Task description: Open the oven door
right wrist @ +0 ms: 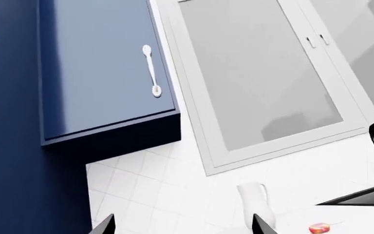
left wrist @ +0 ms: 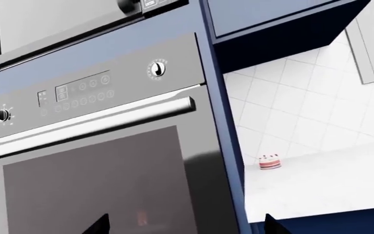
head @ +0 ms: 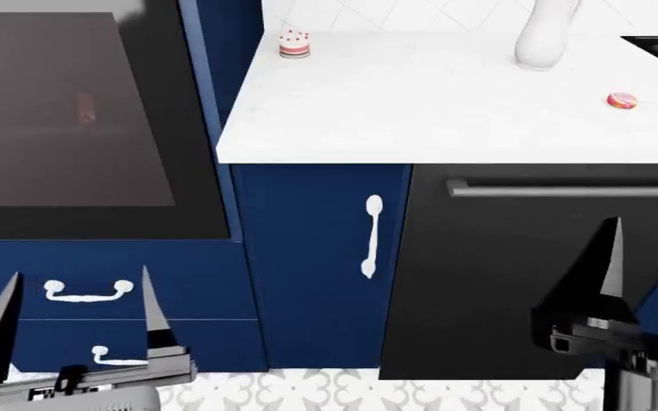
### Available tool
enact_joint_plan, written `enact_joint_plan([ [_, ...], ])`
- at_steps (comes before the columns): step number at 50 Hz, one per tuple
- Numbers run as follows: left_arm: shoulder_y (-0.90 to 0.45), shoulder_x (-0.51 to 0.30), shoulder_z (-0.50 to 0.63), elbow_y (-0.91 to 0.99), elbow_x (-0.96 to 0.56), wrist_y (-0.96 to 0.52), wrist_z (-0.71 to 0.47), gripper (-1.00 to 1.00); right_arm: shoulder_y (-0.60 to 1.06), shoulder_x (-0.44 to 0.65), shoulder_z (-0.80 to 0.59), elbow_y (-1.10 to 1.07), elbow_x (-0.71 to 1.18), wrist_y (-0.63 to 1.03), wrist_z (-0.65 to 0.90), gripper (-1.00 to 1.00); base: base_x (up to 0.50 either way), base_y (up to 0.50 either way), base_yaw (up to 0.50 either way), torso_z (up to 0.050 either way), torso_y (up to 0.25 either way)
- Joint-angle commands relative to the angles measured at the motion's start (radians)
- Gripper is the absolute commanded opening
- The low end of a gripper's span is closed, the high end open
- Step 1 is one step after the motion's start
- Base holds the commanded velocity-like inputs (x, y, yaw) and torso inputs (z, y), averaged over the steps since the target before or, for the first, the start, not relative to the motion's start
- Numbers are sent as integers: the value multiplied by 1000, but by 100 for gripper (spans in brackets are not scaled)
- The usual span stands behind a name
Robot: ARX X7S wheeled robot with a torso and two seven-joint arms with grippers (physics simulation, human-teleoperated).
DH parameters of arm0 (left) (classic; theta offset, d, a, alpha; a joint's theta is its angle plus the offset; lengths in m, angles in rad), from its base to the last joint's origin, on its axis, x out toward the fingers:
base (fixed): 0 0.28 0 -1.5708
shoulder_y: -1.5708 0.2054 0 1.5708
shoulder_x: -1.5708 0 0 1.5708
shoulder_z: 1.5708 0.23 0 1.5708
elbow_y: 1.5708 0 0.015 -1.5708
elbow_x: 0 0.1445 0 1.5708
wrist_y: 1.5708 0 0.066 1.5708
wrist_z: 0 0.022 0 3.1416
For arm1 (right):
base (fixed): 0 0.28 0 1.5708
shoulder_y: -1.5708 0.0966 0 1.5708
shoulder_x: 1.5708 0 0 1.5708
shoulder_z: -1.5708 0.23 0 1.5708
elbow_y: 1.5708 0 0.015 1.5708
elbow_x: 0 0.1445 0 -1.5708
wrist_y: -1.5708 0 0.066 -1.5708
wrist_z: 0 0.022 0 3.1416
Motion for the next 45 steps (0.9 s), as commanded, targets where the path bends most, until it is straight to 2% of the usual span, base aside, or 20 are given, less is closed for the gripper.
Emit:
enact_joint_plan([
  [1, 13, -9, -2, 17, 12, -1, -15, 100, -27, 8, 5, -24, 21, -44, -12, 100, 0, 0, 0, 0, 0],
  [41, 4, -33, 24, 1, 10, -2, -37, 100, 12, 22, -31, 33, -30, -49, 16, 100, 0, 0, 0, 0, 0],
  [45, 4, -35, 25, 6, 13, -4, -39, 100, 12, 23, -34, 36, -27, -53, 16, 100, 0, 0, 388, 0, 0],
])
